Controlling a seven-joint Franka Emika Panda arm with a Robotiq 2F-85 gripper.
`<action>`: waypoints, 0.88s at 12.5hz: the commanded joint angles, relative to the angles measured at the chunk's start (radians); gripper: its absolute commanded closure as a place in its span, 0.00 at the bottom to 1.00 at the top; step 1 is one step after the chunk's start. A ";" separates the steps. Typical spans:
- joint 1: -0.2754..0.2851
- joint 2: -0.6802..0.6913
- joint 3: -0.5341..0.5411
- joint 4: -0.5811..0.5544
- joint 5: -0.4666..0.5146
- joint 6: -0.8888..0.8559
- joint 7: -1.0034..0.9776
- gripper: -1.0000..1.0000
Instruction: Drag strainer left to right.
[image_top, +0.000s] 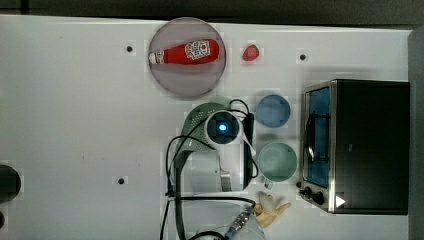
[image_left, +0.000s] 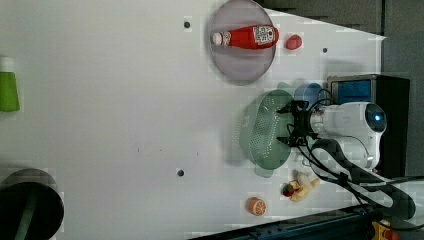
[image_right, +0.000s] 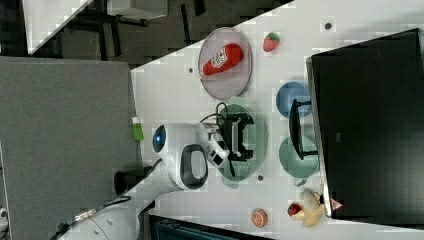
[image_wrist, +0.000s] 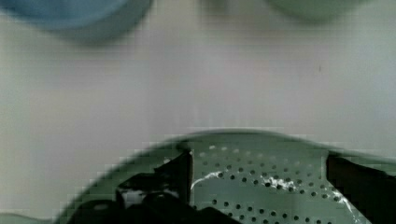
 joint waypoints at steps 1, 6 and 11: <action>0.003 -0.003 -0.037 -0.007 0.009 -0.020 -0.114 0.00; 0.001 -0.002 -0.101 -0.006 0.009 -0.006 -0.173 0.00; 0.001 -0.102 -0.072 -0.002 0.010 -0.030 -0.427 0.00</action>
